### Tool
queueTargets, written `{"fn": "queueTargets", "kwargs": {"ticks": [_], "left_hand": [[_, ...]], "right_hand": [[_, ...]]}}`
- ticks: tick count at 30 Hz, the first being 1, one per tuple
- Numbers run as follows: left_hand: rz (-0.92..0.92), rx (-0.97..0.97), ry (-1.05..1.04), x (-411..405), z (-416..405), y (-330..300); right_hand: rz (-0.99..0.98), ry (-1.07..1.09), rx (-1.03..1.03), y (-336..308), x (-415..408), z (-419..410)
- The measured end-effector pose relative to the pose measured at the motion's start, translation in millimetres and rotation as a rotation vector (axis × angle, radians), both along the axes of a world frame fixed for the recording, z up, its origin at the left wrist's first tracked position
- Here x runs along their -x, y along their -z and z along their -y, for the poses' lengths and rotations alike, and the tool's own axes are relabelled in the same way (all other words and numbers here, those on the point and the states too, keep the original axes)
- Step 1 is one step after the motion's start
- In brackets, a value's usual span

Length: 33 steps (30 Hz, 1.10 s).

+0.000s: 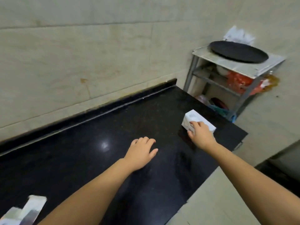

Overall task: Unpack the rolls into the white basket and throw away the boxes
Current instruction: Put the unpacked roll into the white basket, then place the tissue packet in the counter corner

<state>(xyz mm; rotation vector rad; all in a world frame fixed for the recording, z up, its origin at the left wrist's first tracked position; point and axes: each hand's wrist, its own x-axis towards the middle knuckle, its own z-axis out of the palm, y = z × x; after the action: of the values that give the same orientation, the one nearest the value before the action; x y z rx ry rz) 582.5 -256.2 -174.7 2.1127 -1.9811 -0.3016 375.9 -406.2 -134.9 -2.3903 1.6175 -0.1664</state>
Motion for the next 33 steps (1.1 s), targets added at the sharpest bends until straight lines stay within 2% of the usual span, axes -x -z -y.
{"fn": "queueTargets", "kwargs": {"ticks": [3, 6, 8, 11, 16, 20, 24, 28, 33], "left_hand": [[-0.019, -0.11, -0.039, 40.4, 19.8, 37.5], [0.053, -0.149, -0.086, 64.8, 14.1, 74.6], [0.087, -0.072, -0.122, 72.6, 7.8, 88.6], [0.126, 0.086, -0.16, 76.3, 3.7, 102.2], [0.105, 0.054, -0.143, 75.2, 4.2, 104.4], [-0.008, -0.027, -0.108, 70.6, 6.7, 90.3], [-0.258, -0.065, -0.176, 39.6, -6.5, 54.1], [-0.327, 0.113, -0.405, -26.0, -79.7, 16.0], [-0.304, 0.344, -0.777, -118.7, -254.5, -12.4]], "right_hand": [[-0.073, 0.028, 0.115, 9.3, 25.9, 43.8], [-0.095, 0.069, 0.049, 30.3, 36.5, 72.2], [-0.086, 0.089, 0.0, 43.6, 39.5, 81.8], [-0.103, 0.081, 0.087, 56.9, 37.5, 86.9], [-0.084, 0.076, 0.107, 60.6, 27.4, 86.4], [0.036, 0.012, 0.061, 40.9, -0.4, 72.0], [0.154, -0.158, 0.063, 8.1, -69.1, 33.2], [0.272, -0.371, 0.004, -23.4, -163.1, -38.4], [0.428, -0.643, -0.219, -45.5, -278.2, -175.7]]}}
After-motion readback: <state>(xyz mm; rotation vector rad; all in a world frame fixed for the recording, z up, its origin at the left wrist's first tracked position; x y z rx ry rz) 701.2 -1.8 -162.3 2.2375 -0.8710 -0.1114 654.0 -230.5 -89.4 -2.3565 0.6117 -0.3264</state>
